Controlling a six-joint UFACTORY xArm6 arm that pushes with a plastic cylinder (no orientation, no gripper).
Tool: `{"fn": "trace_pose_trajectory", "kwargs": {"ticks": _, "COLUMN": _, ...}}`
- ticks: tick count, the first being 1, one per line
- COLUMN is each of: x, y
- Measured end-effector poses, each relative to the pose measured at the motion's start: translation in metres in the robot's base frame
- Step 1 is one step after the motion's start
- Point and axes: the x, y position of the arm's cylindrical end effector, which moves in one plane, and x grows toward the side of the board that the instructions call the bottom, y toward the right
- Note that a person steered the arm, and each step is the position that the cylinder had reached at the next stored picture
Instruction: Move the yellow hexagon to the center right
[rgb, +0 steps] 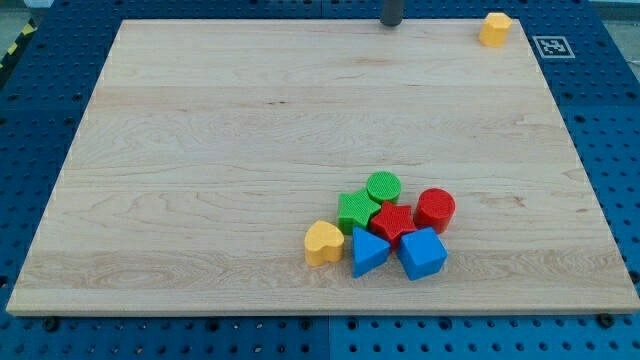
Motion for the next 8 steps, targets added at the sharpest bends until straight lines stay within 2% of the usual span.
{"fn": "trace_pose_trajectory", "kwargs": {"ticks": 1, "x": 0.001, "y": 0.017}}
{"fn": "trace_pose_trajectory", "kwargs": {"ticks": 3, "x": -0.001, "y": 0.098}}
{"fn": "trace_pose_trajectory", "kwargs": {"ticks": 5, "x": -0.001, "y": 0.146}}
{"fn": "trace_pose_trajectory", "kwargs": {"ticks": 6, "x": 0.004, "y": 0.159}}
{"fn": "trace_pose_trajectory", "kwargs": {"ticks": 7, "x": 0.013, "y": 0.148}}
{"fn": "trace_pose_trajectory", "kwargs": {"ticks": 8, "x": 0.044, "y": 0.145}}
